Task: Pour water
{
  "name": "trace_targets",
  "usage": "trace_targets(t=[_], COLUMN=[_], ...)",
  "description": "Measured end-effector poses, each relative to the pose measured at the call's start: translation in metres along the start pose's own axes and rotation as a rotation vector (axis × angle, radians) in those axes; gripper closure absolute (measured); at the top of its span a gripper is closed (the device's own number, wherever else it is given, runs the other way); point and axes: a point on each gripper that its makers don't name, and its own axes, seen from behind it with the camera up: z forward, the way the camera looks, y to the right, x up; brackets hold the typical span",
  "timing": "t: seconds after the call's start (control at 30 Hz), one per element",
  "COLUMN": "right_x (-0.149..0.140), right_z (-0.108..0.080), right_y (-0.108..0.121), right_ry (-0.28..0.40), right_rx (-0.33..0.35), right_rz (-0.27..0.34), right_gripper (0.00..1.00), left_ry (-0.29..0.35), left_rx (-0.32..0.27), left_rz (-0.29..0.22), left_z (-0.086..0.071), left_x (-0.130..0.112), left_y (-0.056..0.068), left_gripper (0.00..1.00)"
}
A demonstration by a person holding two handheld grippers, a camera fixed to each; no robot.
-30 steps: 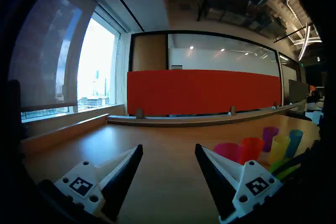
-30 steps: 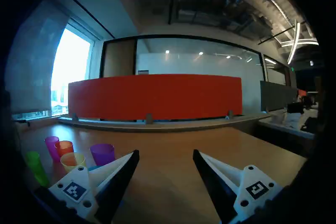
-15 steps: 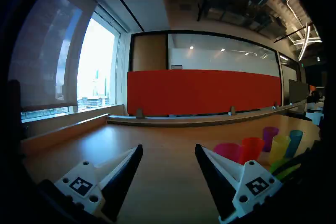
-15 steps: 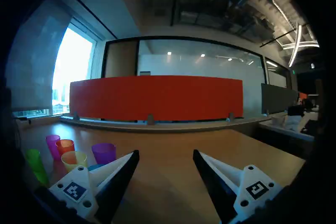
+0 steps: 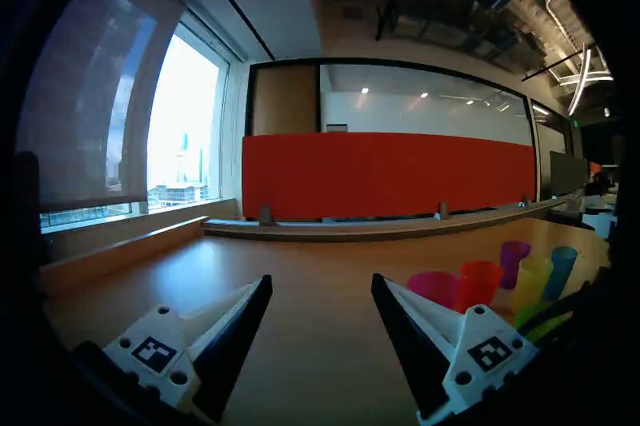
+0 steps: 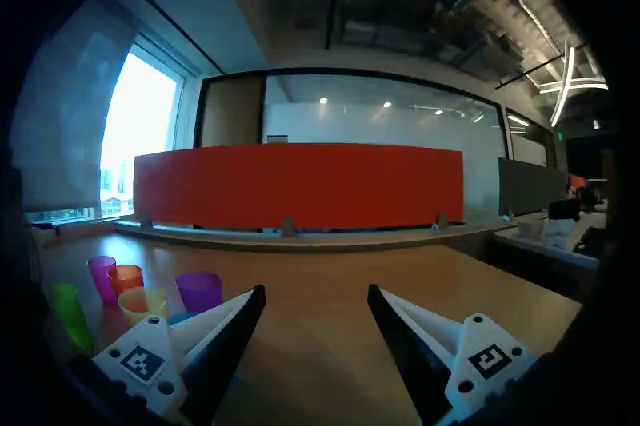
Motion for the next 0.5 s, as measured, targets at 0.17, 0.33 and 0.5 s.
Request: trace_targets(t=[0.17, 0.33, 0.5], right_x=[0.0003, -0.0002, -0.0006], right_z=[0.0, 0.0, 0.0], right_y=[-0.0007, -0.0005, 0.0001], right_ry=[0.0, 0.0, 0.0], right_rx=[0.0, 0.0, 0.0], right_rz=[-0.001, 0.0, 0.0], right_gripper=[0.01, 0.01, 0.01], left_ry=[0.0, 0.0, 0.0], left_rx=[0.0, 0.0, 0.0], left_rz=[0.0, 0.0, 0.0], left_z=[0.0002, 0.0004, 0.0], left_x=[0.0001, 0.0002, 0.0002], left_y=[0.0002, 0.0002, -0.0004], left_gripper=[0.08, 0.08, 0.08])
